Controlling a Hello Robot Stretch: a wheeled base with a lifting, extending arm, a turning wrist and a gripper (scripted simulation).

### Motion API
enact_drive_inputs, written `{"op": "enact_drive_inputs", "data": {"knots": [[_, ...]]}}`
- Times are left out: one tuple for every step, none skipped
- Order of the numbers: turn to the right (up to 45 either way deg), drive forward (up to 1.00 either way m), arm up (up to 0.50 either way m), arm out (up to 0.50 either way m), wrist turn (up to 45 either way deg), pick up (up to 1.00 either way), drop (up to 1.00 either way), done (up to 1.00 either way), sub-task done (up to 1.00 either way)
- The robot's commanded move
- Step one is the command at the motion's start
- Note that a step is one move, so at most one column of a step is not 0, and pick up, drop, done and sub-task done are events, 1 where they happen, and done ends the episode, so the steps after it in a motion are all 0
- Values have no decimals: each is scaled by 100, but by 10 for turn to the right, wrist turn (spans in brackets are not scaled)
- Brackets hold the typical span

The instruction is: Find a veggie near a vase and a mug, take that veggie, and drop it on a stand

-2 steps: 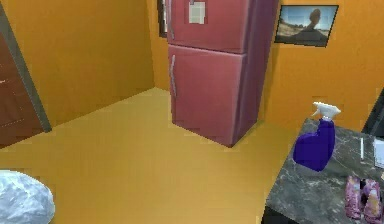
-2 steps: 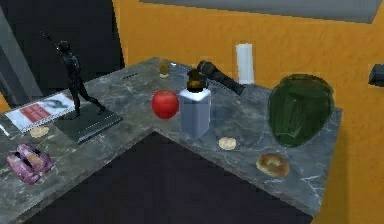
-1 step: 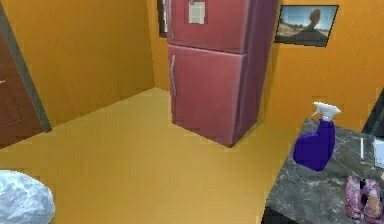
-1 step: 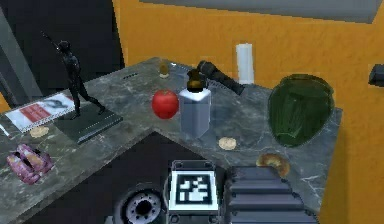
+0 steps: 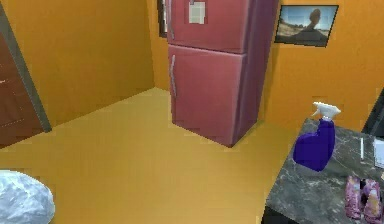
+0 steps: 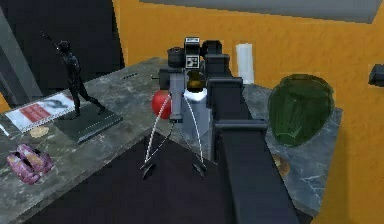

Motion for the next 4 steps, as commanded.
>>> {"op": "enact_drive_inputs", "data": {"knots": [[0,0,0,0,450,0,0,0,0],[0,0,0,0,450,0,0,0,0],[0,0,0,0,450,0,0,0,0],[0,0,0,0,210,0,0,0,0]]}}
